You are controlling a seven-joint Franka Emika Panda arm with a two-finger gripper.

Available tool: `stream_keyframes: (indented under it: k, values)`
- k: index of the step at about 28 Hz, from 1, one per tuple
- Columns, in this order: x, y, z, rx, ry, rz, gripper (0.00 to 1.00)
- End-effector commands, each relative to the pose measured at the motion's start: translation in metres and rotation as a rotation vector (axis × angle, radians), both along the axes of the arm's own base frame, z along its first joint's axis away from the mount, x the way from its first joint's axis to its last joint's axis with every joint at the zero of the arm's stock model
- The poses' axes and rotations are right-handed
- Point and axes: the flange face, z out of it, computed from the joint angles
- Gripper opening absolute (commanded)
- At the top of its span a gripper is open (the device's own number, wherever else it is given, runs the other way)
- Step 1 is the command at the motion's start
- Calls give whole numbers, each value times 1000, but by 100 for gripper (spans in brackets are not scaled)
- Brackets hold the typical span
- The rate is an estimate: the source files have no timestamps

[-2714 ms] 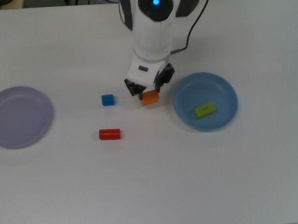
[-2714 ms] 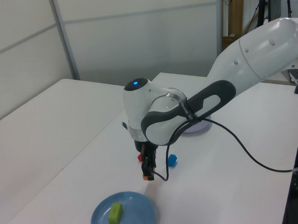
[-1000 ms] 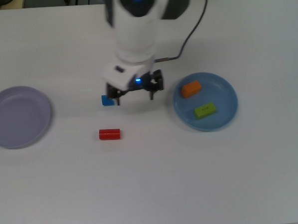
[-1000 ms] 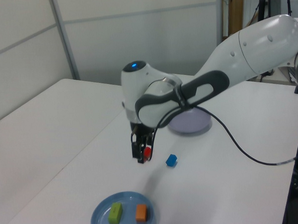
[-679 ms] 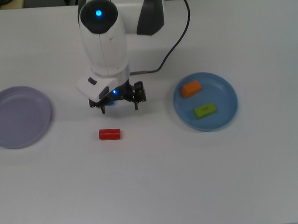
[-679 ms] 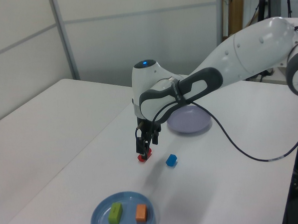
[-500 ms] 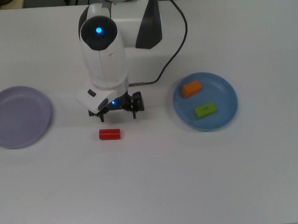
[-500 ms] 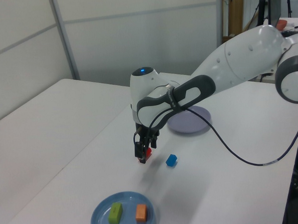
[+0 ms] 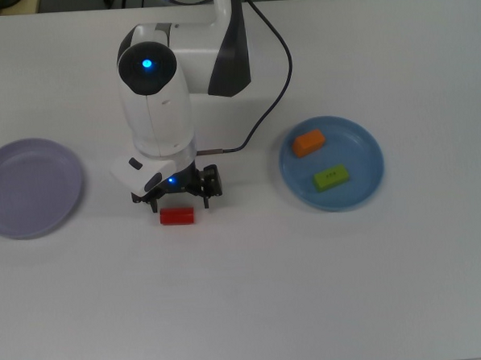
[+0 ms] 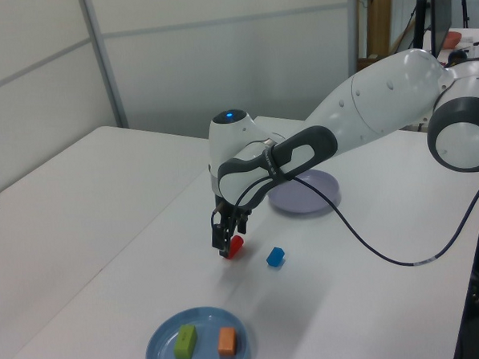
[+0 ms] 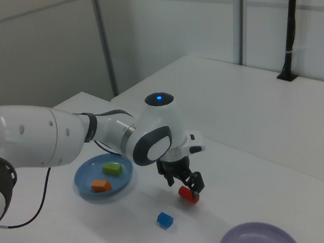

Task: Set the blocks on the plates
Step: 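Move the gripper to the red block and grasp it, then carry the red block to the lavender plate and release it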

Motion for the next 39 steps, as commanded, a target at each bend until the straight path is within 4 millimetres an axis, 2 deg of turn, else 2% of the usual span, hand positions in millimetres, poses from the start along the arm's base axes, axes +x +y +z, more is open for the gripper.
stream_keyframes:
  k: [1,5,9,14,15,17,18,21,23,26,27,31,35,39]
  values:
    - [7,-3,-10,-14,-24,17,97]
    - [8,-3,-21,-27,-9,26,97]
    - [11,-4,-16,-33,-21,29,94]
    - [12,-12,-14,-32,-24,18,56]
    - [12,-12,-12,-30,-27,17,41]
    - [12,-15,-9,-31,-30,14,30]
    - [12,-16,-6,-31,-35,12,28]
    - [11,-26,3,-40,-45,4,27]
    - [12,-26,4,-42,-47,10,27]
    - [11,-28,10,-43,-53,14,21]
    - [10,-32,19,-43,-62,9,21]
    - [7,-56,36,-57,-80,-28,21]
    - [1,-93,59,-85,-105,-84,21]
    - [-9,-144,59,-120,-98,-130,22]
